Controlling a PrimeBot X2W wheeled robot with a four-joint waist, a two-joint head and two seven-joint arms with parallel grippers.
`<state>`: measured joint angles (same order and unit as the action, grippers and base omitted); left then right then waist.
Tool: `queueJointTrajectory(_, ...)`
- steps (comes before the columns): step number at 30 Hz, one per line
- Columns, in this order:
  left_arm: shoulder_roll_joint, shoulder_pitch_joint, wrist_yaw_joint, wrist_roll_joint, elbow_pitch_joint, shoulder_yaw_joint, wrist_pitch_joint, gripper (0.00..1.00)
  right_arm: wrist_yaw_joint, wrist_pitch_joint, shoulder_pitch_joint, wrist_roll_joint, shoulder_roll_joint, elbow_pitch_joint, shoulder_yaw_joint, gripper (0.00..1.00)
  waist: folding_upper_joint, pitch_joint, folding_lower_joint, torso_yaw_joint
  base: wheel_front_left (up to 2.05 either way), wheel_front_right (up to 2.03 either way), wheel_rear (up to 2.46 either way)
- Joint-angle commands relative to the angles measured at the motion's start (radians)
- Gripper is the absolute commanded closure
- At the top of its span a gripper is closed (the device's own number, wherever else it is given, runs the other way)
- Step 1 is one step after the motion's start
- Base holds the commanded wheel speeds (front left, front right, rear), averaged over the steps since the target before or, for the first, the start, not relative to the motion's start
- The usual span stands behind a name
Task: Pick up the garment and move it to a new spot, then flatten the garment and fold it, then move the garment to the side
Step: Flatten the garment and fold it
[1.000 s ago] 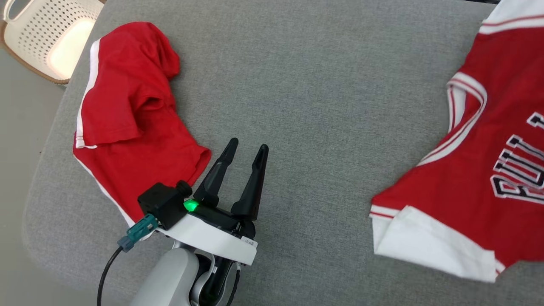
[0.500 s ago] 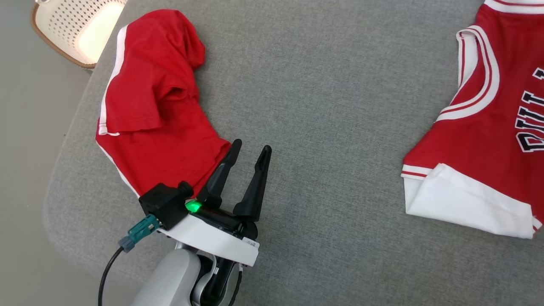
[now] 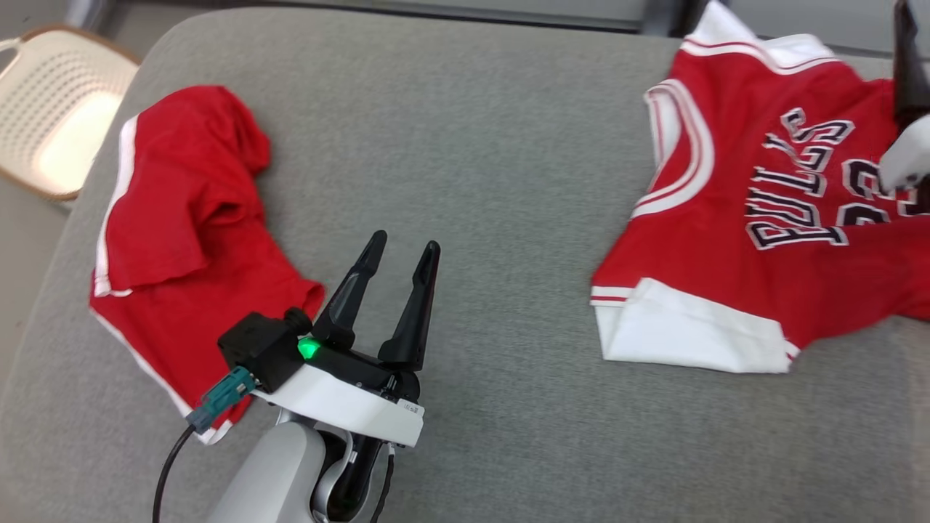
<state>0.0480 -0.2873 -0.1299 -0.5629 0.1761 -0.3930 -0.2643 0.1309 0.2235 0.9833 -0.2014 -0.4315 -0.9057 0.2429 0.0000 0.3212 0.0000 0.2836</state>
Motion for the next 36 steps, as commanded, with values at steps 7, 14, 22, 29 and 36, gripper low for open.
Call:
queueJointTrajectory(7,0.005,0.020,-0.001,0.022,0.000,0.028,0.000,0.00,0.000,0.040,-0.299,-0.080,0.077,0.201,-0.104,0.00,0.0000,-0.105,0.0000,-0.160,0.00,0.00,0.00)
queueJointTrajectory(14,0.005,0.040,-0.001,0.031,0.023,0.034,0.000,0.00,0.000,0.043,-0.612,-0.057,0.191,0.432,-0.227,0.00,0.0000,-0.123,0.0000,-0.238,0.00,0.00,0.00)
queueJointTrajectory(22,0.004,-0.014,-0.001,0.068,0.090,-0.011,0.000,0.00,0.000,0.041,-0.757,-0.004,0.291,0.617,-0.302,0.00,0.0000,-0.098,0.0000,-0.291,0.00,0.00,0.00)
queueJointTrajectory(29,0.005,-0.136,-0.001,0.145,0.304,-0.164,0.000,0.00,0.000,0.041,-0.784,0.014,0.324,0.653,-0.308,0.00,0.0000,-0.069,0.0000,-0.342,0.00,0.00,0.00)
queueJointTrajectory(36,0.005,-0.258,0.011,0.165,0.517,-0.238,0.002,0.00,0.000,0.041,-0.781,0.014,0.341,0.657,-0.316,0.00,0.0000,-0.035,0.0000,-0.391,0.00,0.00,0.00)
